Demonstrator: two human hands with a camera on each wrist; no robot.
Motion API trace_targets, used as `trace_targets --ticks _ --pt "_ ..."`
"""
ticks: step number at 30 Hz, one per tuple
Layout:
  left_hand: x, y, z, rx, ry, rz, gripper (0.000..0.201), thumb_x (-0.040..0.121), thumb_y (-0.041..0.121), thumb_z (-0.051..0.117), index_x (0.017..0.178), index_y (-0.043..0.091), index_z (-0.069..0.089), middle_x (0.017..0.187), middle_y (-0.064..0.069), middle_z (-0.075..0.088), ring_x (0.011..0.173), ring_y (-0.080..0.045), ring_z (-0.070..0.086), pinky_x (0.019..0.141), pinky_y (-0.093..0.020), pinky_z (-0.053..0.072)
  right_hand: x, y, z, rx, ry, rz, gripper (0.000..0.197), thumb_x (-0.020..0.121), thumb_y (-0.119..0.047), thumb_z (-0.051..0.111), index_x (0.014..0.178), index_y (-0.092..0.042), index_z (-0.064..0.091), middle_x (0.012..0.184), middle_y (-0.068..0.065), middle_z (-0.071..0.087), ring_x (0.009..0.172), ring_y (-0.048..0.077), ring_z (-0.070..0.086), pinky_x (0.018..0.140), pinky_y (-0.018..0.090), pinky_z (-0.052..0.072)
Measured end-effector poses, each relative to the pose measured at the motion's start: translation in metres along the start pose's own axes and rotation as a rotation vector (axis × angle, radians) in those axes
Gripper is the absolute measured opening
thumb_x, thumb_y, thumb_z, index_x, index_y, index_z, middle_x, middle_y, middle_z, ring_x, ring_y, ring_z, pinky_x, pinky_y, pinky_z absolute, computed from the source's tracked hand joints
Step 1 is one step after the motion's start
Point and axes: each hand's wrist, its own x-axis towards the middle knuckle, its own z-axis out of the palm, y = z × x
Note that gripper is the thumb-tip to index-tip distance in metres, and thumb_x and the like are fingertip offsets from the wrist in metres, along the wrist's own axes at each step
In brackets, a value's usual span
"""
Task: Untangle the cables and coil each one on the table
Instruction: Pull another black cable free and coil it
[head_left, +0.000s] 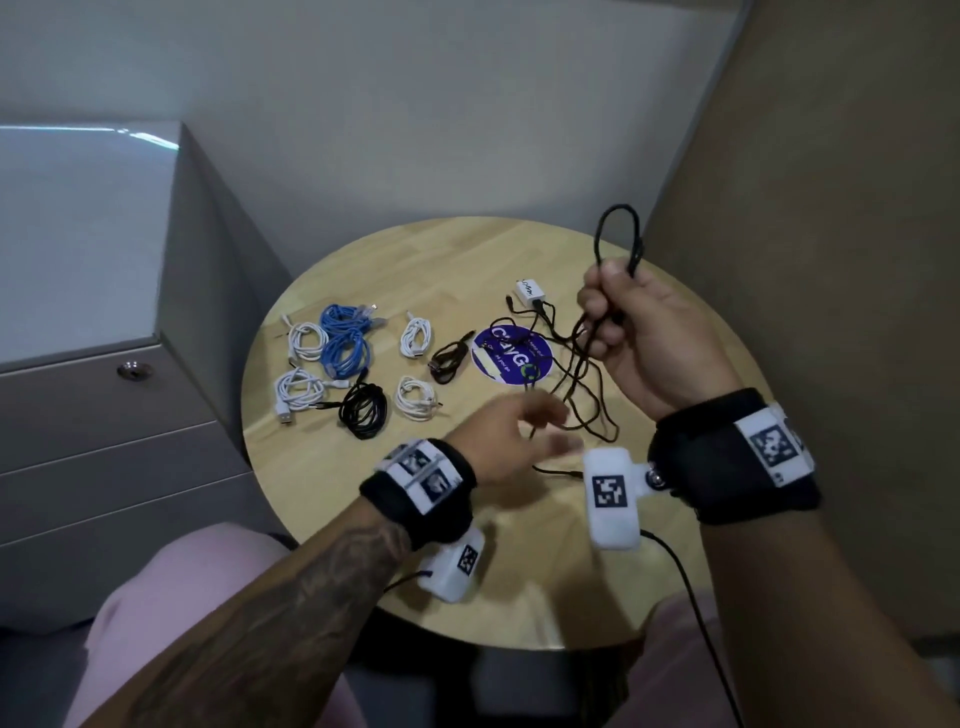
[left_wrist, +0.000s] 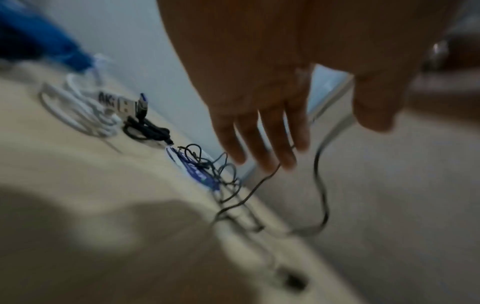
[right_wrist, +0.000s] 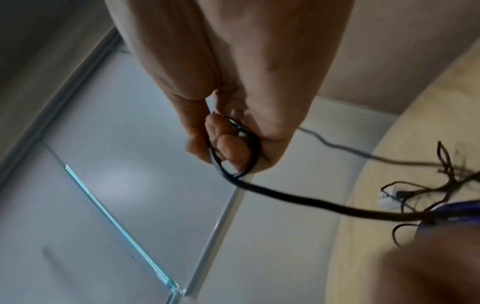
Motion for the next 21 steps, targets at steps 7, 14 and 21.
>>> trace_targets --ticks 7,14,21 --pt "0.0 -0.024 0.029 0.615 -0.152 0.011 0.019 0.078 0.018 0.068 0.091 0.032 0.072 0.1 0.005 0.055 0.101 -0.02 0.052 0.076 -0.031 0.046 0.006 -0.001 -0.03 -0.213 0.205 -0.064 0.021 0.105 -0.02 0.05 0.087 -0.018 0.061 0.064 -0.008 0.05 0.05 0.005 0.033 0.051 0.023 0.028" --pt "-0.004 0.007 0.006 0.525 -0.018 -0.001 0.033 0.088 0.023 0.061 0.12 0.034 0.062 0.109 0.009 0.061 0.102 -0.016 0.058 0.079 -0.025 0.043 -0.004 -0.005 -0.051 -0.459 0.26 -0.039 0.018 0.101 -0.019 0.054 0.086 -0.018 0.062 0.063 -0.007 0.049 0.049 0.003 0.037 0.05 0.02 0.031" --pt "0.003 0.003 0.02 0.727 -0.189 -0.184 0.013 0.083 0.028 0.067 0.097 0.028 0.069 0.098 0.003 0.066 0.09 -0.022 0.062 0.071 -0.028 0.046 -0.006 -0.002 -0.047 -0.467 0.183 -0.032 0.02 0.101 -0.023 0.055 0.083 -0.019 0.064 0.062 -0.006 0.05 0.05 0.006 0.035 0.052 0.022 0.03"
